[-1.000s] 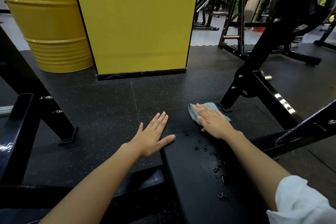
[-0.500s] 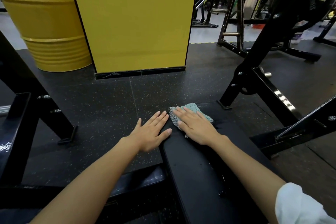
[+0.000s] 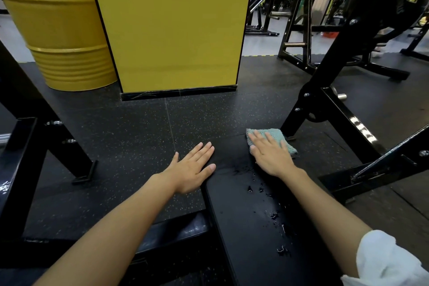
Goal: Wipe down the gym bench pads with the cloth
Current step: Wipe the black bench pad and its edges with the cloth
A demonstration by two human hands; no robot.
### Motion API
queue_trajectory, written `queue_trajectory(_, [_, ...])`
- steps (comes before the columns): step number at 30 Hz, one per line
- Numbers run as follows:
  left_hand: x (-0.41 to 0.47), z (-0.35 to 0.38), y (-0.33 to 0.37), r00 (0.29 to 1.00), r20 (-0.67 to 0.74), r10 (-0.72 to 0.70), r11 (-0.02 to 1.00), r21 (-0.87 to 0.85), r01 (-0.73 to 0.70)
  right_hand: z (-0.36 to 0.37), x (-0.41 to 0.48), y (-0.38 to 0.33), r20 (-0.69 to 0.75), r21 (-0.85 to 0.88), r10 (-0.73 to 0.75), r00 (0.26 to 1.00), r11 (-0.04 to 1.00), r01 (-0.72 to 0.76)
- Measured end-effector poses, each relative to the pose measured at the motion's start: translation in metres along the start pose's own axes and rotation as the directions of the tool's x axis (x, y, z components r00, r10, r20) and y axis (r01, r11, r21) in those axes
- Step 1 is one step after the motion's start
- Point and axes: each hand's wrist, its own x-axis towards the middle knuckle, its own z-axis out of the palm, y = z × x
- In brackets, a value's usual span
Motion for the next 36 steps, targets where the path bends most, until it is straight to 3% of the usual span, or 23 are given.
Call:
queue_trajectory(8, [0.001, 0.000, 0.001, 1.000, -0.008, -0.015, 1.000, -0.008, 0.015, 0.014, -0.036, -0.057, 0.019, -0.012, -0.261, 0.965, 0.965, 0.261])
queue_trajectory(12, [0.001, 0.001, 0.000, 1.000, -0.008, -0.006, 1.000, -0.023, 0.006, 0.005, -0.027, -0.035, 0.017, 0.004, -0.216, 0.976, 0.976, 0.216])
queue_trajectory(20, [-0.001, 0.001, -0.002, 1.000, -0.011, 0.014, 1.000, -0.024, -0.015, -0.009, -0.013, 0.026, 0.028, -0.012, 0.014, 0.999, 1.000, -0.014])
queue_trajectory(25, [0.000, 0.001, -0.004, 1.000, -0.006, 0.027, 0.999, -0.034, -0.027, 0.001, -0.026, -0.003, 0.011, -0.006, -0.027, 1.000, 1.000, 0.027])
queue_trajectory(32, [0.002, 0.001, -0.005, 1.000, -0.008, 0.025, 0.997, -0.070, -0.025, 0.014, -0.068, -0.071, 0.043, 0.030, -0.252, 0.967, 0.968, 0.251])
queue_trajectory(36, [0.003, 0.000, -0.005, 1.000, -0.007, 0.022, 0.996, -0.086, -0.023, 0.015, -0.075, -0.073, 0.042, 0.051, -0.291, 0.956, 0.956, 0.289])
